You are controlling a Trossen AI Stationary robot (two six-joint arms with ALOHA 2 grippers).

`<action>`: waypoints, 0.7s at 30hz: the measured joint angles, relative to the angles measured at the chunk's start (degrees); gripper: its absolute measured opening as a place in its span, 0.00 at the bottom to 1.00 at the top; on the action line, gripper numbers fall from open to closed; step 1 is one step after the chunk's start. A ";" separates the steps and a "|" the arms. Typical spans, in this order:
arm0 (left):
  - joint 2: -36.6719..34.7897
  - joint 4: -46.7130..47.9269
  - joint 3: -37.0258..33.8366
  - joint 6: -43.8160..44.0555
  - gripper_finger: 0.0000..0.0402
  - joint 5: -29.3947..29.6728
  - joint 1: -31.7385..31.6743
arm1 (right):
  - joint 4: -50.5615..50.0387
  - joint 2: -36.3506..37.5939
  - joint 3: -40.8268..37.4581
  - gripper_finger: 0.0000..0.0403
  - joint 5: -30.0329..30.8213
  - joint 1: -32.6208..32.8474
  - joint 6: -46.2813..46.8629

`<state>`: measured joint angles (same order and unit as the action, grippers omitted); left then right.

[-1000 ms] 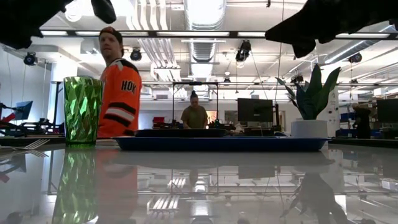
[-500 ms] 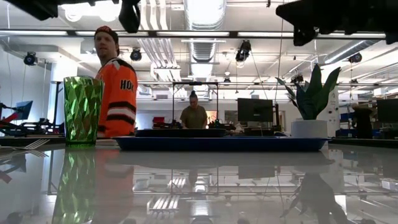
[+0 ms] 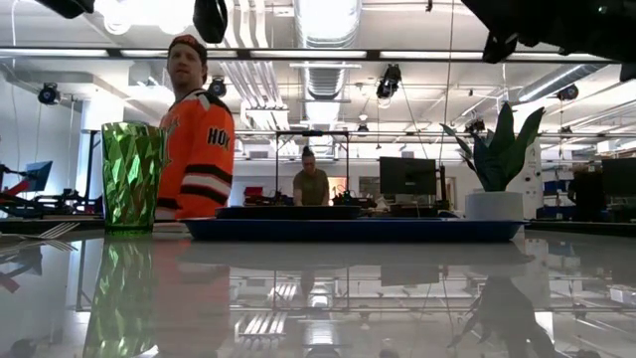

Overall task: Pick and place plate/cup/fork/spoon on tray
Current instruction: Put the green cup on the blue tray to the top right of the black plate

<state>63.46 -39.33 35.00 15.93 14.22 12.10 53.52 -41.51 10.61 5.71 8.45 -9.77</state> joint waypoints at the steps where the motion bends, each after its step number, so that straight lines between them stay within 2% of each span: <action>1: 0.09 0.06 0.00 0.16 0.00 0.02 0.25 | -0.05 0.17 0.02 0.02 0.11 0.00 0.92; 8: 4.03 0.53 0.69 0.71 0.00 0.09 1.09 | -0.30 0.15 0.26 0.02 0.28 0.02 9.39; 11: 4.44 4.85 2.32 0.71 0.00 0.11 1.07 | -0.50 0.17 0.26 0.02 0.27 0.02 12.88; 18: -0.28 13.50 3.33 2.37 0.00 0.45 1.09 | -7.13 0.19 3.29 0.02 0.29 0.02 13.72; 21: -3.19 19.60 2.80 6.04 0.00 4.11 1.09 | -10.15 0.17 5.32 0.02 0.29 0.02 12.56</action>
<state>60.27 -19.73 37.80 21.97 18.33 13.19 43.37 -41.34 15.93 6.00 8.47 2.79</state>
